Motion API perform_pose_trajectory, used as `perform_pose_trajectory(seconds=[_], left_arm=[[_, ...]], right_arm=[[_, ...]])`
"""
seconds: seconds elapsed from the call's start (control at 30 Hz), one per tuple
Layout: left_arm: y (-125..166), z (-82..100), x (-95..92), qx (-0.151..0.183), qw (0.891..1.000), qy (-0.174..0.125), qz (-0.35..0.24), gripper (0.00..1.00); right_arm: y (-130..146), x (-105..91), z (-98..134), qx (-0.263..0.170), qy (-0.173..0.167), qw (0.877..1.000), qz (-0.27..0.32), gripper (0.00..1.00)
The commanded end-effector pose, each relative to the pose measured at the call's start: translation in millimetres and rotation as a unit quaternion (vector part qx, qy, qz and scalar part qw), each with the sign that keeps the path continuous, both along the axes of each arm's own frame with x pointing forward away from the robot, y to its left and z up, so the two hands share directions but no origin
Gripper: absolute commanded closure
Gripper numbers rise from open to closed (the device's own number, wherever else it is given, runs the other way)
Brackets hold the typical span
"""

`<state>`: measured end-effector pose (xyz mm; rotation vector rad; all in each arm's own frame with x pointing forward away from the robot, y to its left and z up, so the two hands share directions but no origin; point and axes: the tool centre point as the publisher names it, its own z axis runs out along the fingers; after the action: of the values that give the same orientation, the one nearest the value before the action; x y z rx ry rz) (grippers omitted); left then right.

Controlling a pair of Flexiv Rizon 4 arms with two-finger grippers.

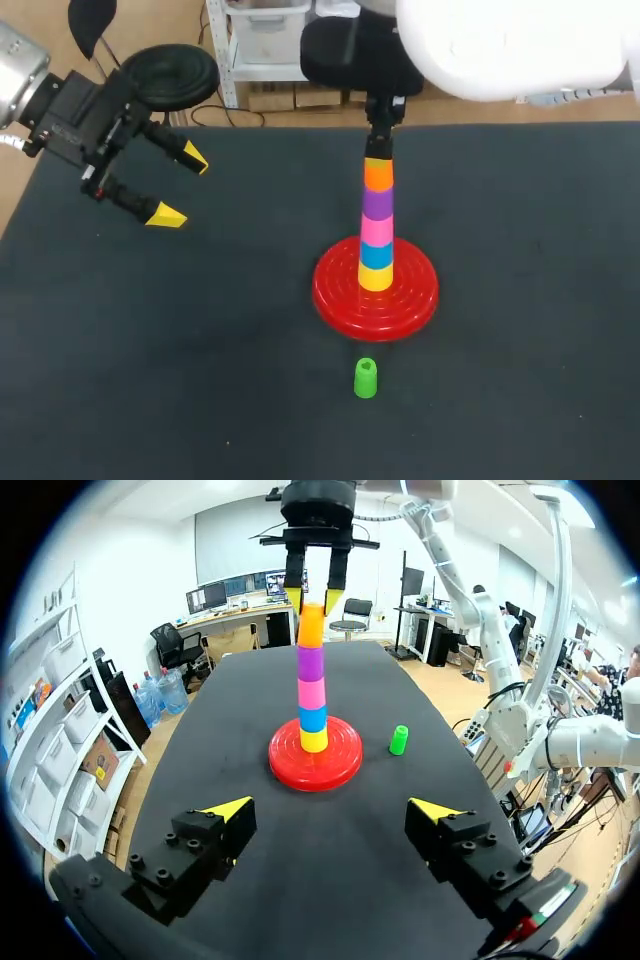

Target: Pick up and stack the cylinders on the red base in this order: pink,purple,orange,green

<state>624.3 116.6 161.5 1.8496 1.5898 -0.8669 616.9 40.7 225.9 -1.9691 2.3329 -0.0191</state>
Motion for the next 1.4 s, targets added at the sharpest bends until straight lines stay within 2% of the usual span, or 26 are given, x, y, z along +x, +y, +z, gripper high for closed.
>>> perform_pose_trajectory(seconds=[0.03,0.97,1.4], left_arm=[[0.3,-0.7,-0.8,-0.001,1.000,-0.001,0.001,0.00],[0.3,-0.7,-0.8,-0.001,1.000,-0.001,0.001,0.00],[0.3,-0.7,-0.8,-0.001,1.000,-0.001,0.001,0.00]], right_arm=[[-3.1,2.2,-2.7,0.003,0.003,1.000,-0.001,1.00],[-4.2,9.7,-16.3,-0.006,0.028,1.000,0.006,1.00],[-3.3,9.8,-15.9,0.000,0.023,1.000,0.007,1.00]])
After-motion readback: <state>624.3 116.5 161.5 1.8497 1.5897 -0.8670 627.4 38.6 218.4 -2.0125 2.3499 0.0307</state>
